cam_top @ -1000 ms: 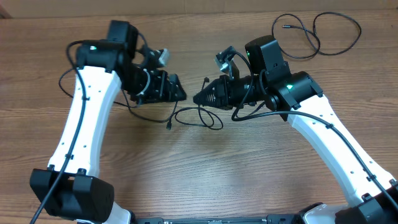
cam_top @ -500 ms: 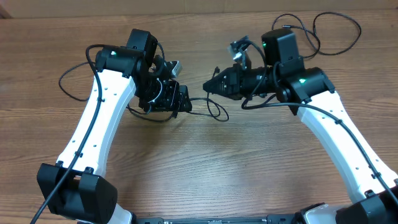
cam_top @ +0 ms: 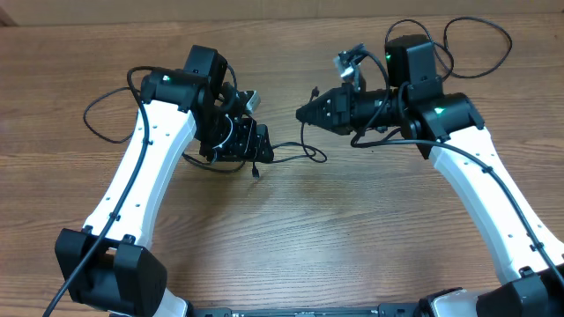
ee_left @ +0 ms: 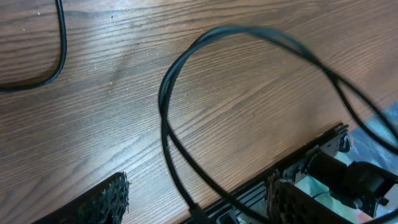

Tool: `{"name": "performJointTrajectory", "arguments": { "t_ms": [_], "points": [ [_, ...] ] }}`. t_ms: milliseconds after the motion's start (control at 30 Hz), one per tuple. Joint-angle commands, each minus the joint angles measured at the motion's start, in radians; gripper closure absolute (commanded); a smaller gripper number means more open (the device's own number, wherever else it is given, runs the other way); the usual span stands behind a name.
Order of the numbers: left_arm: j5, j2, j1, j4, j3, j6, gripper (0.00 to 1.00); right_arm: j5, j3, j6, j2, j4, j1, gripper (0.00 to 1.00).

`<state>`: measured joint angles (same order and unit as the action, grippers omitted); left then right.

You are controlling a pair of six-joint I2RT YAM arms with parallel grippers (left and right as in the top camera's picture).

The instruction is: Untangle cables

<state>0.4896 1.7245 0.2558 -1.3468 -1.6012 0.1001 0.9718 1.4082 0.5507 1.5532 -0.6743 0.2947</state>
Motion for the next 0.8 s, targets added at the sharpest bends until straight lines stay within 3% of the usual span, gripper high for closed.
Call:
{"name": "performJointTrajectory", "arguments": {
  "t_ms": [0,233,400,533,767],
  "points": [
    [0.010,0.009,0.007,0.037,0.054,0.052,0.29,0.018,0.021,0.011,-0.020,0.004,-0.009,0.96],
    [0.061,0.009,0.007,0.093,0.121,0.057,0.37,0.017,0.021,0.026,-0.019,0.005,-0.008,0.96],
    [0.048,0.009,0.007,0.098,0.152,0.053,0.52,0.017,0.021,0.025,-0.019,0.006,-0.010,0.96],
    [-0.040,0.009,0.006,0.116,0.190,0.073,0.55,0.017,0.021,0.025,-0.019,0.008,-0.010,0.96],
    [-0.237,0.009,0.006,0.128,0.246,0.209,0.58,0.009,0.020,0.025,-0.019,0.008,-0.010,0.96]
  ]
}}
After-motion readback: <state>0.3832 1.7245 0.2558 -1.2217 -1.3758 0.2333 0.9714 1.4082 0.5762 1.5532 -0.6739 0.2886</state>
